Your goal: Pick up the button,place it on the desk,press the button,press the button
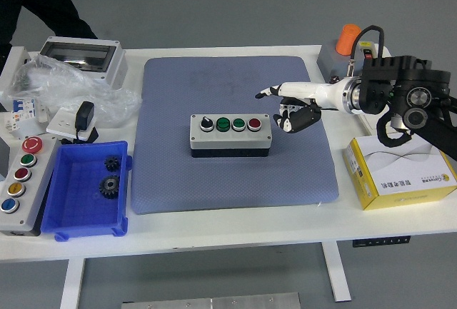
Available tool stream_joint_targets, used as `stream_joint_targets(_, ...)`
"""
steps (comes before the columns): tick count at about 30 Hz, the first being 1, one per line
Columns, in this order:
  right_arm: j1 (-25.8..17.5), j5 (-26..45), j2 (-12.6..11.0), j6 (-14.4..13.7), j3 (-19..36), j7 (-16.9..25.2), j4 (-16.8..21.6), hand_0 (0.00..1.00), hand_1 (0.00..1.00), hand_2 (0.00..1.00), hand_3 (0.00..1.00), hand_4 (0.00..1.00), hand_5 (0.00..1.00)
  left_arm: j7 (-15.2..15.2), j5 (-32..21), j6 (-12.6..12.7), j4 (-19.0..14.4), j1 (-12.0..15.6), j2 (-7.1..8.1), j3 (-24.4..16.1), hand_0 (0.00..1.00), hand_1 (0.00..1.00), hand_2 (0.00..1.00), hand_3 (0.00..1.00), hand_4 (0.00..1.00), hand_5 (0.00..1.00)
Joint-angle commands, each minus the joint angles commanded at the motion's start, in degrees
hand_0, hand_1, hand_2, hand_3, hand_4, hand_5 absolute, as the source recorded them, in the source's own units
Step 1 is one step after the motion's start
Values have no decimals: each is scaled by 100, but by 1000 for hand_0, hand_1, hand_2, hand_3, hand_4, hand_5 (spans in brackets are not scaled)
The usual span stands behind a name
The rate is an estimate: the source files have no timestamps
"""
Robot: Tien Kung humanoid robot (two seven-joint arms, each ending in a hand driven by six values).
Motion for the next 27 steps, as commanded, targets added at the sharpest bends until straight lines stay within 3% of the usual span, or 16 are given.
stream_joint_targets(5,-1038,-668,617,-1130,1134,1081,-84,391,516,594,998,491,99,11,-22,-2,0,10,-92,24,582,570,543,621,690,335)
stream_joint_targets(6,-1234,-769,756,-1336,1341,1287,-165,572,622,654,932,604,141,16,-32,-1,0,17,-107,34,583,570,543,621,691,335)
stream_joint_targets(11,-2228,-184,1410,-2424,2107,2372,-703,572,622,654,932,604,141,36,-106,20,0,40,-154,110,583,570,543,621,691,335)
stream_joint_targets(12,-2436,-23,1533,-2665,2147,2613,-807,642,642,657,695,691,301,37,-125,30,0,42,-157,130,583,570,543,620,696,335)
stream_joint_targets(14,-2789,252,1700,-3112,2145,3060,-938,642,642,657,695,691,301,40,-152,39,0,46,-159,163,583,570,543,620,696,335)
stream_joint_targets(17,-3159,511,1711,-3680,2041,3626,-1060,642,642,657,695,691,301,48,-181,45,0,44,-153,207,583,570,543,620,696,335)
stream_joint_targets(18,-3332,577,1669,-3989,1974,3914,-1116,747,716,730,723,746,483,49,-195,47,0,40,-146,230,583,570,542,618,699,336)
stream_joint_targets(19,-3371,599,1623,-4196,1920,4083,-1160,747,716,730,723,746,483,48,-202,47,0,34,-136,242,583,570,542,618,699,336)
stream_joint_targets(23,-3292,557,1458,-5003,1769,4669,-1308,747,716,730,723,746,483,20,-273,22,0,-6,-81,344,583,570,542,618,699,336)
stream_joint_targets(24,-3256,507,1437,-5161,1773,4756,-1319,832,770,804,815,780,573,1,-309,6,0,-14,-67,388,584,571,541,616,698,342)
stream_joint_targets(27,-3153,278,1396,-5592,1833,4775,-1289,832,770,804,815,780,573,-67,-453,-48,0,-40,-22,545,584,571,541,616,698,342)
